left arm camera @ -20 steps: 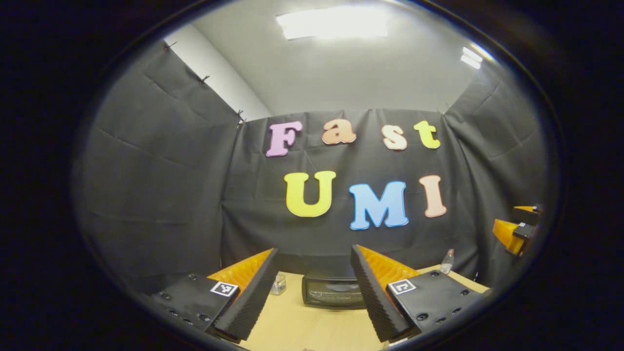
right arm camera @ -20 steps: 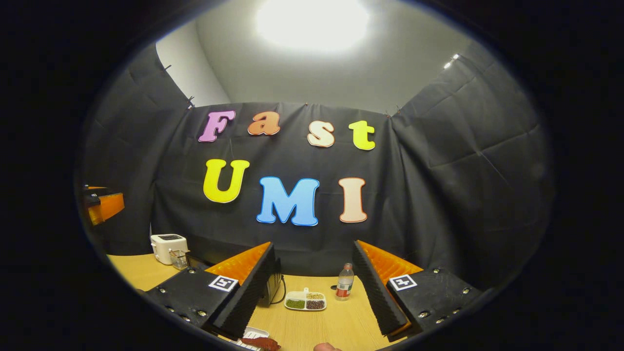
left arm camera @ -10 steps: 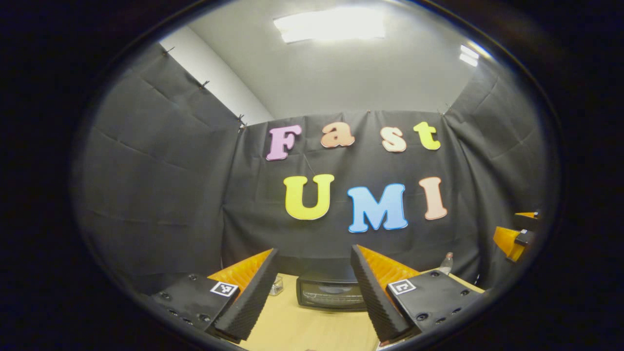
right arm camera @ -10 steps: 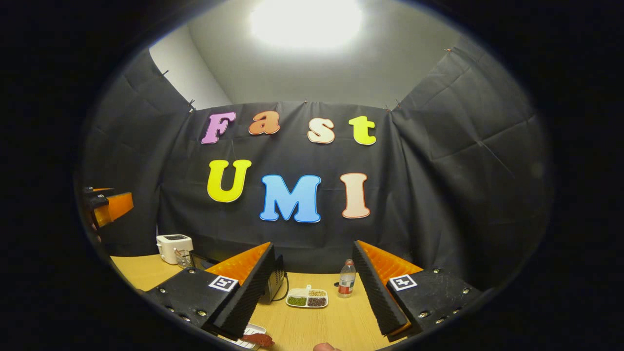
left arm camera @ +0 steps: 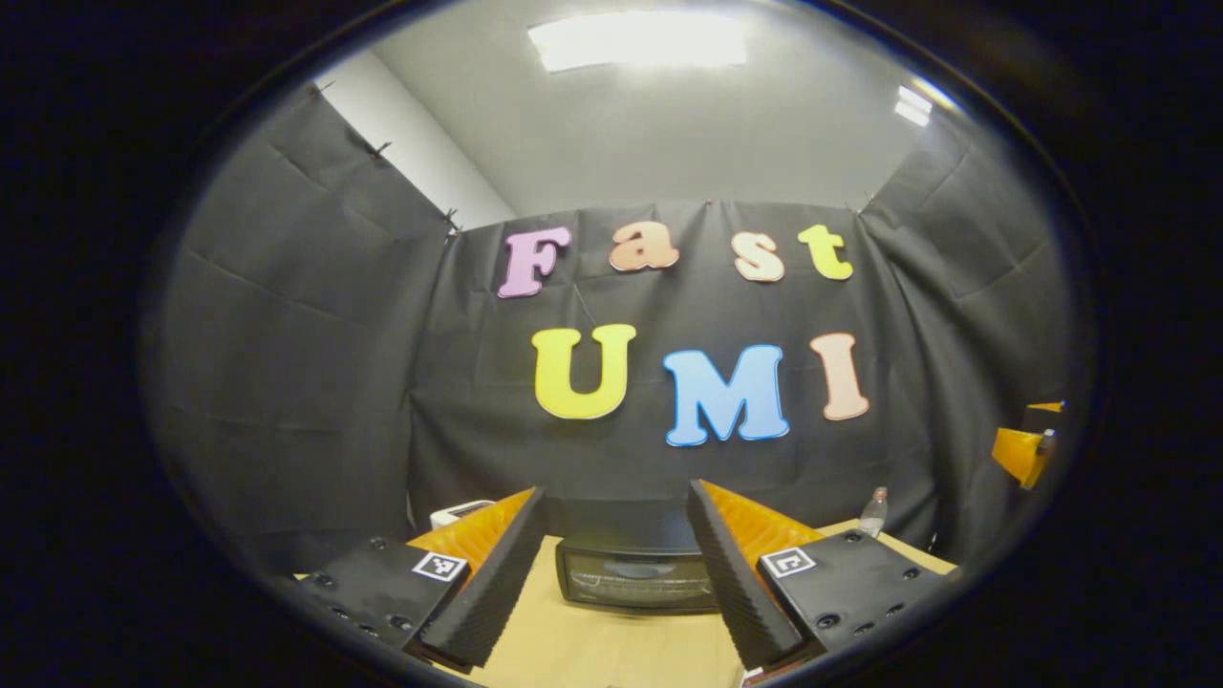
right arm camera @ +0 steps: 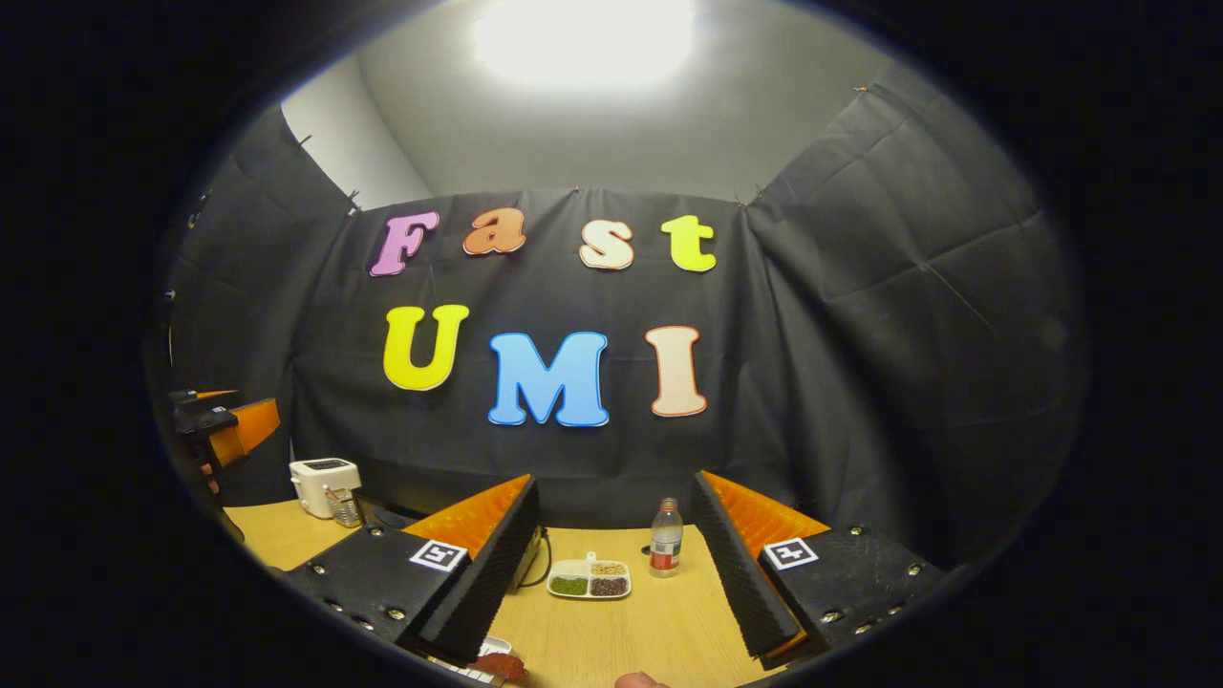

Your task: Open the electric oven with the left hand, put the food in, and close the electric oven.

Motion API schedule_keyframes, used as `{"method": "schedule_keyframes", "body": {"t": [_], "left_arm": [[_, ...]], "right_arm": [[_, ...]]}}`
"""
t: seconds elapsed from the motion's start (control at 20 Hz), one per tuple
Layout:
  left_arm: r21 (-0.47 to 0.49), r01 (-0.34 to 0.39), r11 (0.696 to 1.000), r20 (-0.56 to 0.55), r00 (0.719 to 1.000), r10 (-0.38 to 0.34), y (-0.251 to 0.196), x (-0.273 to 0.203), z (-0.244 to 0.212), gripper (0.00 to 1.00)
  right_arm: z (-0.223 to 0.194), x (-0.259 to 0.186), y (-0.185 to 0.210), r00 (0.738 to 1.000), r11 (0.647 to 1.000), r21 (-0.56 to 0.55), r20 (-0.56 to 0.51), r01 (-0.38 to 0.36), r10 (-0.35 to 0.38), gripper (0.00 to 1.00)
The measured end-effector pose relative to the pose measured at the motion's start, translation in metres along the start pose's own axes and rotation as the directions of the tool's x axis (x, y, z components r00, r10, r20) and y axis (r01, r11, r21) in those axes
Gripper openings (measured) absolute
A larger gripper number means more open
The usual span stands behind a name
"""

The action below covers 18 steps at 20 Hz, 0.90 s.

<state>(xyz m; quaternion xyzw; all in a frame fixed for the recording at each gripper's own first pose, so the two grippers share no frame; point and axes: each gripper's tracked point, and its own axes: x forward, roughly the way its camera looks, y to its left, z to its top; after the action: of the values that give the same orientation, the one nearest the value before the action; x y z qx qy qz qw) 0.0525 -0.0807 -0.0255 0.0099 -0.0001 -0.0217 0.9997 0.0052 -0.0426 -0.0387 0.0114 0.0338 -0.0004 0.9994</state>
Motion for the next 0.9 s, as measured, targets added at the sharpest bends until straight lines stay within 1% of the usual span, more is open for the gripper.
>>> {"method": "schedule_keyframes", "body": {"t": [0.15,0.2,0.3,0.4,0.45,0.5,0.6,0.7,0.75,0.9], "left_arm": [[-0.023,0.021,1.000,-0.001,1.000,-0.021,0.006,0.034,-0.014,0.96],[-0.031,0.032,0.999,-0.004,0.999,-0.032,0.007,0.045,-0.019,0.94],[-0.041,0.055,0.998,-0.009,0.998,-0.055,0.008,0.067,-0.029,0.96],[-0.041,0.078,0.996,-0.019,0.997,-0.079,0.007,0.088,-0.041,0.96],[-0.042,0.088,0.995,-0.026,0.996,-0.089,0.007,0.097,-0.050,0.94],[-0.045,0.099,0.994,-0.036,0.994,-0.100,0.006,0.106,-0.059,0.96],[-0.051,0.121,0.991,-0.060,0.990,-0.124,0.002,0.123,-0.077,0.96],[-0.054,0.153,0.987,-0.087,0.984,-0.157,-0.003,0.136,-0.099,0.98],[-0.056,0.169,0.984,-0.101,0.980,-0.174,-0.007,0.144,-0.110,0.96],[-0.068,0.197,0.978,-0.140,0.969,-0.204,-0.015,0.164,-0.141,0.97]], "right_arm": [[0.007,0.004,0.007,0.999,1.000,-0.018,0.022,0.023,-0.023,0.97],[0.005,0.006,0.006,0.999,0.999,-0.032,0.020,0.039,-0.038,0.97],[0.007,0.008,0.010,0.998,0.998,-0.035,0.023,0.061,-0.060,0.97],[0.006,0.011,0.011,0.996,0.995,-0.041,0.020,0.088,-0.087,0.97],[0.005,0.012,0.012,0.995,0.994,-0.046,0.018,0.099,-0.098,0.97],[0.004,0.013,0.012,0.994,0.992,-0.054,0.016,0.110,-0.110,0.97],[0.001,0.016,0.013,0.991,0.989,-0.066,0.009,0.131,-0.131,0.97],[-0.001,0.018,0.014,0.988,0.986,-0.076,0.001,0.151,-0.152,0.97],[-0.002,0.019,0.014,0.987,0.983,-0.083,-0.002,0.161,-0.162,0.97],[-0.007,0.022,0.015,0.982,0.977,-0.104,-0.016,0.188,-0.190,0.97]]}}
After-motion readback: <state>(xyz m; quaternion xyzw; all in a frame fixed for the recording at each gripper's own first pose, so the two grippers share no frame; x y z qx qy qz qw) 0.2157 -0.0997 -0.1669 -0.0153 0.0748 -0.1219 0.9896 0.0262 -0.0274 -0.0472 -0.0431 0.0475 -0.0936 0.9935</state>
